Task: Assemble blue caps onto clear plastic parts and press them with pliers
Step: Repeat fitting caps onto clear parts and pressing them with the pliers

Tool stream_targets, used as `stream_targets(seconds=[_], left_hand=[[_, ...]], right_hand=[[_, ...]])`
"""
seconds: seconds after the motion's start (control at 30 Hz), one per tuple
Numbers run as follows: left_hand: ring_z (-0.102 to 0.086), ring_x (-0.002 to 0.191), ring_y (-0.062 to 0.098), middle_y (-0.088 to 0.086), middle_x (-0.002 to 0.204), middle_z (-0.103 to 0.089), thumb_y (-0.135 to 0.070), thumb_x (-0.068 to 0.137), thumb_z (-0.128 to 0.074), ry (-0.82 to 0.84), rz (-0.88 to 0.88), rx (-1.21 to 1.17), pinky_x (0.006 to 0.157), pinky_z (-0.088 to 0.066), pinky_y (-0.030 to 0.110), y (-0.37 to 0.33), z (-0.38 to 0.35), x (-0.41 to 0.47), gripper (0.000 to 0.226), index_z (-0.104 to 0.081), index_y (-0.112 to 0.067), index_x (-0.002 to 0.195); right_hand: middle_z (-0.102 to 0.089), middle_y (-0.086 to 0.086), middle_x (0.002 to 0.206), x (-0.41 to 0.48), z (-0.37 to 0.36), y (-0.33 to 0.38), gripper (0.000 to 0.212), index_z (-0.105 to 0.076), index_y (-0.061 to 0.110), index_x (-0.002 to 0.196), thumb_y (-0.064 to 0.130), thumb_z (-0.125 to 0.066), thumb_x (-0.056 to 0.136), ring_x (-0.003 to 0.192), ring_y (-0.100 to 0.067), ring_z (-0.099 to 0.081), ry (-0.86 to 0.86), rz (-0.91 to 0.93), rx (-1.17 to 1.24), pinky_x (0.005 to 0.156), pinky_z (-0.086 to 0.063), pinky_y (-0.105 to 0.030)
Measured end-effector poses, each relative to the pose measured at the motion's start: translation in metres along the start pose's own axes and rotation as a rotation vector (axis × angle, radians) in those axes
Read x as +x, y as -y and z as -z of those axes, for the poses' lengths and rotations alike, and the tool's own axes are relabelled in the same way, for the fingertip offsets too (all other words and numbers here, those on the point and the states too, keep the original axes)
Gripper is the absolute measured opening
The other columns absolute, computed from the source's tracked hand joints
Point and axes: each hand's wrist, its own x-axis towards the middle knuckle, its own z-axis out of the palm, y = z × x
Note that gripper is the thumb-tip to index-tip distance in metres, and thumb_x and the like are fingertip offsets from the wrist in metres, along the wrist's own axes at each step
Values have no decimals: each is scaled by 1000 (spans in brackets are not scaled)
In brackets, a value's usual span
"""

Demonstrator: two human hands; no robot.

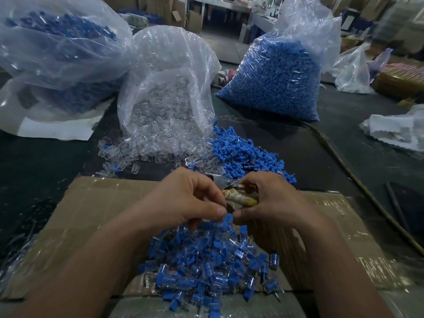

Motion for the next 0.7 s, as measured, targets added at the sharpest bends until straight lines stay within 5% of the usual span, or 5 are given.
stream_targets(seconds=[0.17,0.33,0.5,0.6,0.7], left_hand=[[-56,62,19,6,69,-69,-33,57,-72,140,-45,138,59,-44,31,1,-1,0,22,-73,-18,73],[-52,55,16,9,68,-69,-34,63,-70,115,-84,85,52,-41,24,4,0,0,21,-73,-17,76],[-56,46,9,1,65,-68,-11,74,-69,-370,-56,-36,47,-48,19,19,6,11,9,-70,-20,71],[-65,69,8,-5,76,-68,-7,81,-64,-696,-54,89,67,-57,32,31,12,21,21,-68,-27,77],[-54,101,11,-8,104,-58,-5,88,-55,-791,-70,369,95,-45,39,39,19,29,28,-64,-23,108]], right_hand=[[-44,19,91,1,-3,0,51,-44,39,93,54,-77,57,89,-5,-42,23,17,-85,68,-32,-25],[-40,17,95,2,-3,-2,59,-38,40,100,59,-73,57,96,-7,-37,68,27,-130,75,-30,-26],[-34,25,92,0,1,-5,68,-45,38,120,59,-72,61,98,-5,-33,110,28,-86,78,-28,-26],[-35,26,96,-2,3,-7,67,-46,35,126,56,-69,67,101,-5,-36,143,5,-7,82,-31,-27],[-37,23,96,-2,5,-8,62,-48,32,127,53,-68,72,101,-6,-40,149,17,0,84,-35,-28]])
